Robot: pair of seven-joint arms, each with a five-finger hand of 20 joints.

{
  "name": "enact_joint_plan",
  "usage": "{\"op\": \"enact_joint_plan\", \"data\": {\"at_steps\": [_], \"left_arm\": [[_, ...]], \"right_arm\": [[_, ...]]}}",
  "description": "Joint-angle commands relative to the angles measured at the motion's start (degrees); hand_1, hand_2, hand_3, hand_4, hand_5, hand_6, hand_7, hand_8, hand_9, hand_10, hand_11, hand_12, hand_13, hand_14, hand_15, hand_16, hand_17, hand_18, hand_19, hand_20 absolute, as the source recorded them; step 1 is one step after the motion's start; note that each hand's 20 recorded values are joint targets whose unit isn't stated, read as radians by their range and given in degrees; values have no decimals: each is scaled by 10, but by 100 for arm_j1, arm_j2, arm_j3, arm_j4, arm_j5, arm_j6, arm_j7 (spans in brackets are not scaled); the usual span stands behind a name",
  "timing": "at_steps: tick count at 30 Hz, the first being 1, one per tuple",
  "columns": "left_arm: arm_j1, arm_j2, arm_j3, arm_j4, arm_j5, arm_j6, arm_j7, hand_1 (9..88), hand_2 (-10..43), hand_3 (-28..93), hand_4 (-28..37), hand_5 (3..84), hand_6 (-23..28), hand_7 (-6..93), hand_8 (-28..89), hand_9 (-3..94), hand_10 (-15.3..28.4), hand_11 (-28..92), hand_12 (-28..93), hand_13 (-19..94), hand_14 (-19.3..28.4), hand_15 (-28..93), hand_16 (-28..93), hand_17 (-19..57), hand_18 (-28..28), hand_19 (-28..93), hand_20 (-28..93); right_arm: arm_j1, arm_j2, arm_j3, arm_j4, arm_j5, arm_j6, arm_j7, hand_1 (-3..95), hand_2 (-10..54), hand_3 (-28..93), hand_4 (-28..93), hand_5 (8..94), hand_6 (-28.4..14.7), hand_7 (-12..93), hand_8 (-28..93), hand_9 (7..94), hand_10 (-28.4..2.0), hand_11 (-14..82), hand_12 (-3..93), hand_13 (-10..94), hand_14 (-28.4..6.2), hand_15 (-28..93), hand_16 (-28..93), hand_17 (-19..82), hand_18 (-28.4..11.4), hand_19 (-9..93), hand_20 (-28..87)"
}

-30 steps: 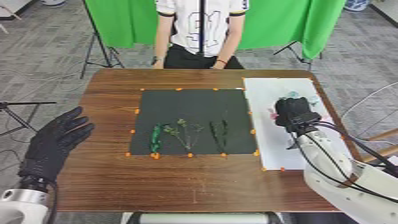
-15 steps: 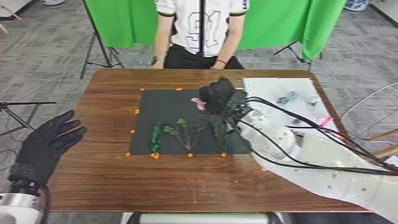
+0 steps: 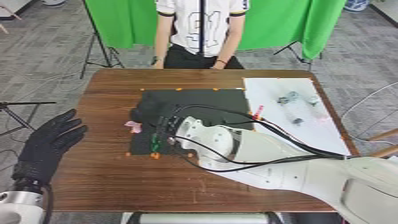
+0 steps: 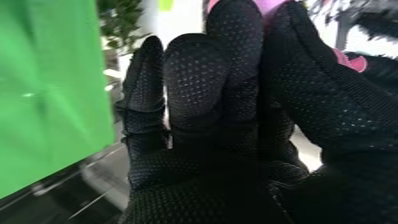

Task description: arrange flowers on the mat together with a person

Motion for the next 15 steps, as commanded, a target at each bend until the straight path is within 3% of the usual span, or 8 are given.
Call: {"op": "enact_joint_plan", "data": {"at_steps": [1,15], "left_arm": [[-110,139,139,83,-15,22,-32,233,-7,728,-225,372,33,189,-88,333,132,238,169,304,158,278,24,-39,244,474,58],[-217,127,160,143,43,-75,-182,233,-7,728,-224,372,34,189,-89,332,132,238,169,304,157,277,25,-39,243,473,58]], "right_arm": [[417,-329,-309,94,131,22,275,462,-95,809,-283,681,36,489,5,814,-63,291,534,717,-57,682,283,318,-166,749,414],[281,-379,-166,272,-188,-436,512,414,-95,806,-283,656,35,489,9,779,-73,333,497,696,-58,684,287,304,-166,741,418]]}}
